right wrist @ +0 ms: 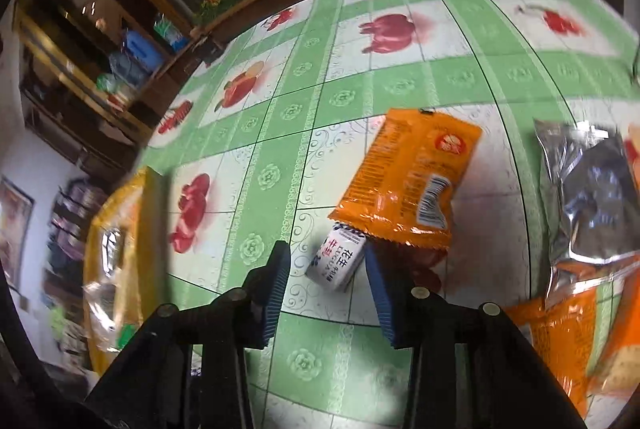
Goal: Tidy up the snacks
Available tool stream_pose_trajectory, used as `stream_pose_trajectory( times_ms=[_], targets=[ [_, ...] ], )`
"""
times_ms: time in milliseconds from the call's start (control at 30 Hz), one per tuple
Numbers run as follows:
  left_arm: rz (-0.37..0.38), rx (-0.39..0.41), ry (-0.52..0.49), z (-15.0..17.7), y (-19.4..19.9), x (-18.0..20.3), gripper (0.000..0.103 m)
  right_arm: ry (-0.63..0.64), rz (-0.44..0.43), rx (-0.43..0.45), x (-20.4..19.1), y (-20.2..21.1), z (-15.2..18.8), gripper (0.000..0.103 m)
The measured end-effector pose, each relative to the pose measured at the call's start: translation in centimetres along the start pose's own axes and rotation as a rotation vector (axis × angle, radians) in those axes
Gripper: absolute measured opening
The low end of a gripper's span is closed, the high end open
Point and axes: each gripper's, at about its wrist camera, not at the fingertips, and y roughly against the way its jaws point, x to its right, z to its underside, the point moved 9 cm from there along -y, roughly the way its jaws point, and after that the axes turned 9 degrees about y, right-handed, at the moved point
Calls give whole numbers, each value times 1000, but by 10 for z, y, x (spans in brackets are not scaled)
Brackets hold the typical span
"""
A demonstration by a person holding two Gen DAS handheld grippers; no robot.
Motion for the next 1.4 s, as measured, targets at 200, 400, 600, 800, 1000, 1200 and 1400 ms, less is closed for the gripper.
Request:
stream_pose_trajectory(
  times_ms=[200, 400, 600, 800, 1000, 1200, 1400],
  targets=[
    [20, -35, 12, 5, -4, 3, 18, 110, 37, -5, 7, 9, 10, 22],
    [20, -27, 3, 6, -3, 6, 18, 112, 20, -24, 12, 15, 15, 22],
    [31, 13, 19, 1, 7, 3, 18, 132, -53, -4, -11, 27, 18, 22],
    [29, 37, 29, -2, 12, -1, 18, 181, -100, 83, -38, 48, 17, 22],
    [20, 87, 47, -11, 22, -9, 18, 216, -121, 93, -57, 47, 23, 22],
    [1, 160, 102, -27, 38, -35, 18, 245, -153, 116, -73, 52, 26, 22],
    [-77, 254, 143, -36, 69, -83, 18, 284, -196, 124, -93, 55, 33, 22]
  ],
)
